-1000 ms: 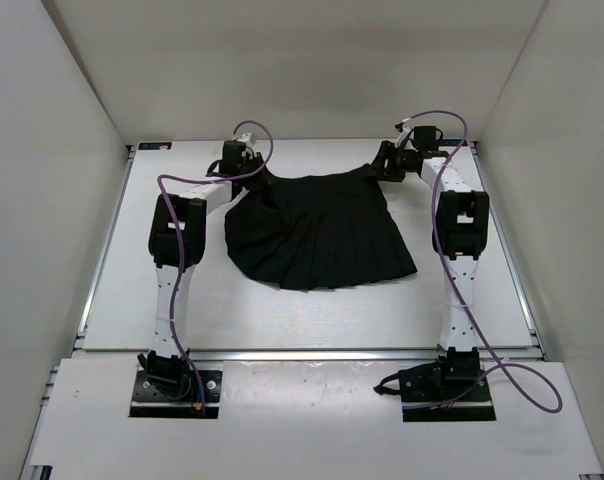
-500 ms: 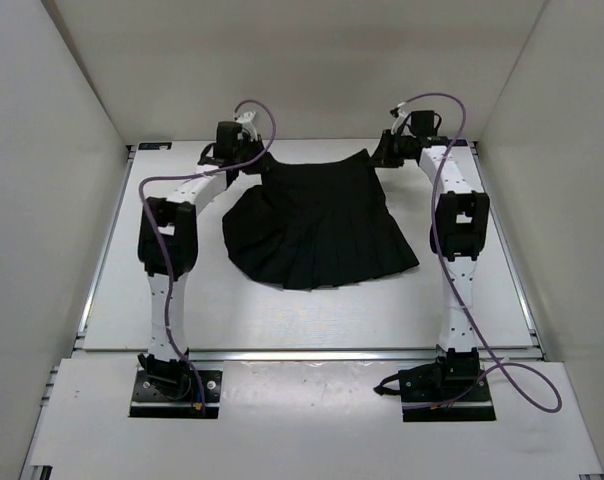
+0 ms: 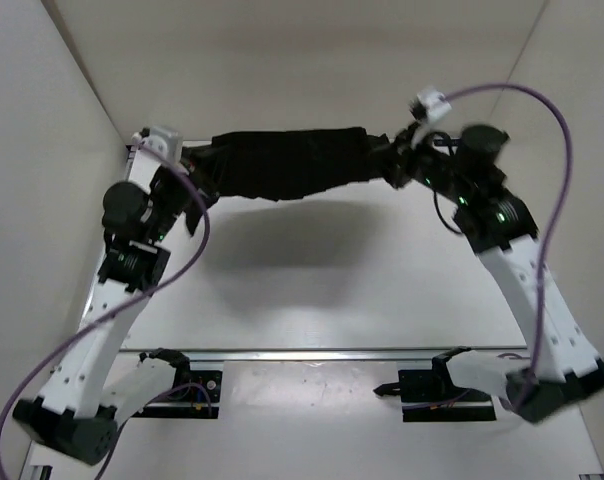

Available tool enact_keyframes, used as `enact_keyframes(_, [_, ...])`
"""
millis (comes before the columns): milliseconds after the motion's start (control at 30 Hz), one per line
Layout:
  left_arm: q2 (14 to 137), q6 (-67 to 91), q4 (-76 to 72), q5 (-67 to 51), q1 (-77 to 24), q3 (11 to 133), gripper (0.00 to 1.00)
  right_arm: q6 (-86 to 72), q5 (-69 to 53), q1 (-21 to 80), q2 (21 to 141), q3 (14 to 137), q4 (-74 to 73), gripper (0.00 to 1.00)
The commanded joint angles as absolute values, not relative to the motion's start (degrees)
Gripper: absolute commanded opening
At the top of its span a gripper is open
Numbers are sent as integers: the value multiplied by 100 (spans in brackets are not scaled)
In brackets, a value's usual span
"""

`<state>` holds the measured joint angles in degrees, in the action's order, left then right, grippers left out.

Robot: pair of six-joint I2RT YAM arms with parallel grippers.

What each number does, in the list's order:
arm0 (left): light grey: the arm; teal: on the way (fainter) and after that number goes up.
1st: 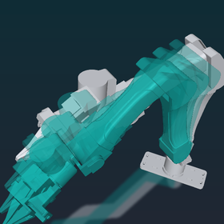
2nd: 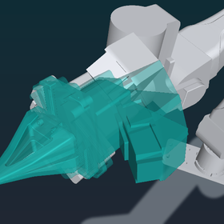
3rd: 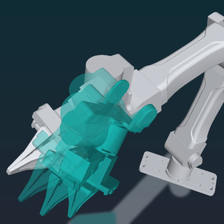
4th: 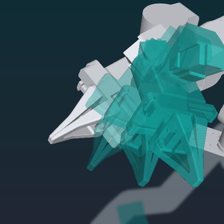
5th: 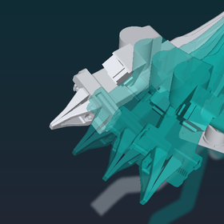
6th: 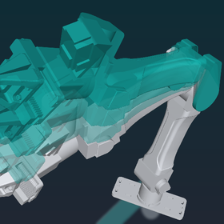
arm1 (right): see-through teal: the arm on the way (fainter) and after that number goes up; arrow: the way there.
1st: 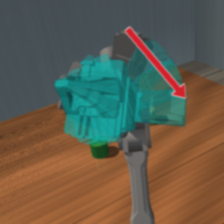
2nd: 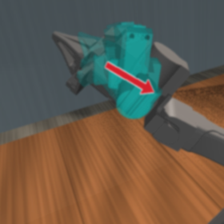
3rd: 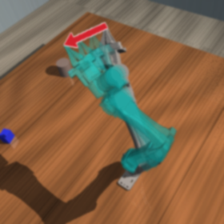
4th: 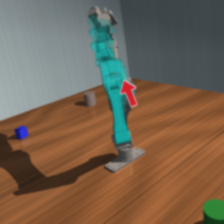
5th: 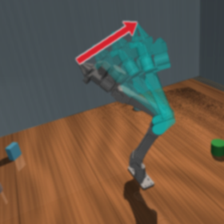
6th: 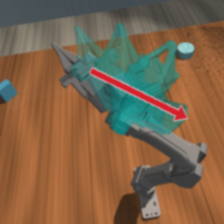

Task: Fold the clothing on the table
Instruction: Flatten the skirt out

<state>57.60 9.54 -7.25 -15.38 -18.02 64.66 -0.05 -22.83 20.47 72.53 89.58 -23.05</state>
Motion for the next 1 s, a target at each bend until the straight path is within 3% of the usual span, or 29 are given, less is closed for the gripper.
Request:
enact_keyframes(0, [5030, 704, -459, -996, -2353, 5986, 0, -254, -1678, 1960, 6359, 7790, -1951, 0])
enact_keyframes(133, [3660, 825, -378, -450, -2716, 5582, 0, -369, -1372, 1925, 5355, 7182, -2135, 0])
enact_keyframes(267, [3409, 862, -211, -9, -2506, 5651, 0, -615, -2211, 979, 5509, 7215, -2144, 0])
enact_keyframes(400, [4085, 817, -44, 351, -2479, 5494, 0, -835, -2935, 238, 6169, 7251, -1926, 0])
enact_keyframes(733, [5965, 1653, -1845, 184, -1740, 3745, 0, -993, -3366, 264, 8331, 6504, -889, 1])
enact_keyframes(967, [8196, 1705, -2505, 351, -1547, 4155, 0, -1081, -3779, 325, 10482, 6890, -501, 0])
